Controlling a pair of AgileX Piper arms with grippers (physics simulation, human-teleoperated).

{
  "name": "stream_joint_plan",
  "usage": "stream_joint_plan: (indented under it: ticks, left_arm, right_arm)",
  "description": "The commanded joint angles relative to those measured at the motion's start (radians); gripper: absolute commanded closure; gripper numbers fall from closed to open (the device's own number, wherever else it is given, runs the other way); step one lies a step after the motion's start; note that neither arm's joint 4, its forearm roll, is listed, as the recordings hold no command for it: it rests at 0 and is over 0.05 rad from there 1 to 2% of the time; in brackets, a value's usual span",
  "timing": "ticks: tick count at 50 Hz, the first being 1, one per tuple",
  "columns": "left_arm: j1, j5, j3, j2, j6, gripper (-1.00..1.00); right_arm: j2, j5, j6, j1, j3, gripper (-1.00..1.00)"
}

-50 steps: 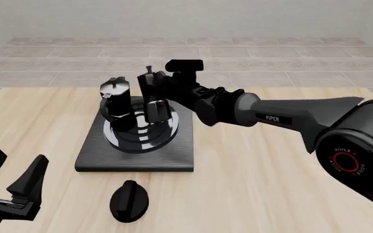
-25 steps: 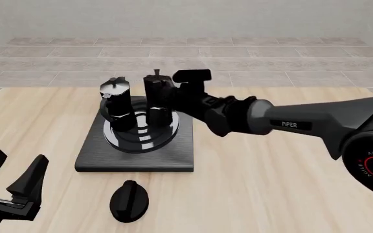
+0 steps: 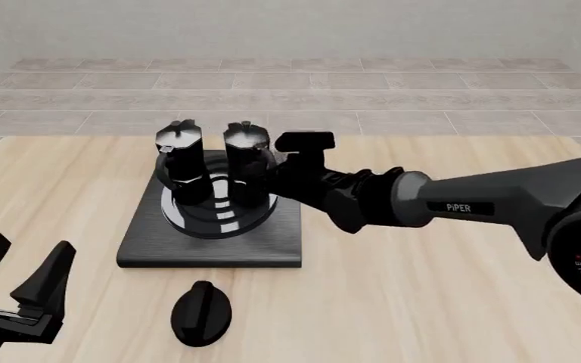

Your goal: Put both moka pots on the stove.

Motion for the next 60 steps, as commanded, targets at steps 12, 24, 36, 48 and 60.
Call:
stream_joint_plan:
  ticks: [12, 24, 36, 48, 60]
  left_arm:
    - [-0.002, -0.003, 0.002, 0.001, 0.000, -1.00]
    - [-0.002, -0.003, 0.002, 0.001, 0.000, -1.00]
    - [-0.002, -0.003, 0.002, 0.001, 0.000, -1.00]
    - [-0.003, -0.003, 0.002, 0.001, 0.000, -1.00]
    - [-0.002, -0.003, 0.002, 0.002, 0.000, -1.00]
  right_arm:
    - [-0.158, -0.013, -0.031, -0.001, 0.177, -1.00]
    - [-0.283, -0.041, -0.032, 0.010, 0.317, -1.00]
    - [-0.433, -0.059, -0.040, 0.007, 0.462, -1.00]
    - [-0.586, -0.079, -0.060, -0.006, 0.591, -1.00]
    - [-0.715, -0.053, -0.075, -0.025, 0.666, -1.00]
